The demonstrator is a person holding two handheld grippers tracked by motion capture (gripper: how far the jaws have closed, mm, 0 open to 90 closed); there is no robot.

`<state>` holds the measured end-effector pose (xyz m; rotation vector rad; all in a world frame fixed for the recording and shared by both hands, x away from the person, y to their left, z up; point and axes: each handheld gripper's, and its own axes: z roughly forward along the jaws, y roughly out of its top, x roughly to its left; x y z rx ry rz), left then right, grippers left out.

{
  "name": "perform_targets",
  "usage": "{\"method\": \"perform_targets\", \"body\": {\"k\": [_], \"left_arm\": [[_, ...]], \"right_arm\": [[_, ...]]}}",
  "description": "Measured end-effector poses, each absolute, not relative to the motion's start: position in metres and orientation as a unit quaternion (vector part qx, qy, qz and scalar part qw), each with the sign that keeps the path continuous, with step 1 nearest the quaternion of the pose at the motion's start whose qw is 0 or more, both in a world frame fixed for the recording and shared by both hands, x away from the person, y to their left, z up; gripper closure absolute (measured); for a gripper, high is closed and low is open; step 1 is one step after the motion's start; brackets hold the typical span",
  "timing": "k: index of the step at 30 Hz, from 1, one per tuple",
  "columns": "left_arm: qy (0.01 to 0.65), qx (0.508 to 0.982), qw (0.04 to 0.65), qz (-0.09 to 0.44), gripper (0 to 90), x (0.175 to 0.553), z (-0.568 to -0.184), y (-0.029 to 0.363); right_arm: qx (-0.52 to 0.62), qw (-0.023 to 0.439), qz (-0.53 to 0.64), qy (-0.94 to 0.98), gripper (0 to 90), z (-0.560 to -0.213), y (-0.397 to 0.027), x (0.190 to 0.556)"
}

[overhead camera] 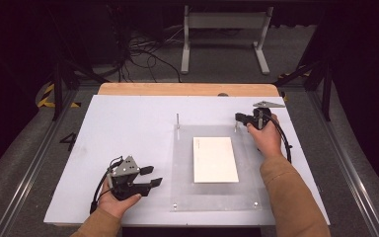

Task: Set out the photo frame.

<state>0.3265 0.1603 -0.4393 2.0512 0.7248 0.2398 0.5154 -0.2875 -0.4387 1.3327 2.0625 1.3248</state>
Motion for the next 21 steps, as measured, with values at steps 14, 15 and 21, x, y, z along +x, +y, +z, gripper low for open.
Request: {"method": "perform_targets", "body": {"k": [14, 15, 21], "left_arm": [[0.2, 0.84, 0.469, 0.184, 41.0, 0.319, -0.446, 0.144], [0.191, 0.839, 0.472, 0.189, 39.0, 0.319, -0.446, 0.142], [0.186, 0.829, 0.487, 0.204, 31.6, 0.324, -0.446, 0.137]], "right_arm": [[0.495, 0.147, 0.488, 0.703, 85.4, -0.444, -0.291, 0.524], [0.498, 0.144, 0.488, 0.702, 85.4, -0.444, -0.291, 0.525], [0.505, 0.135, 0.493, 0.696, 85.4, -0.445, -0.291, 0.529]]}}
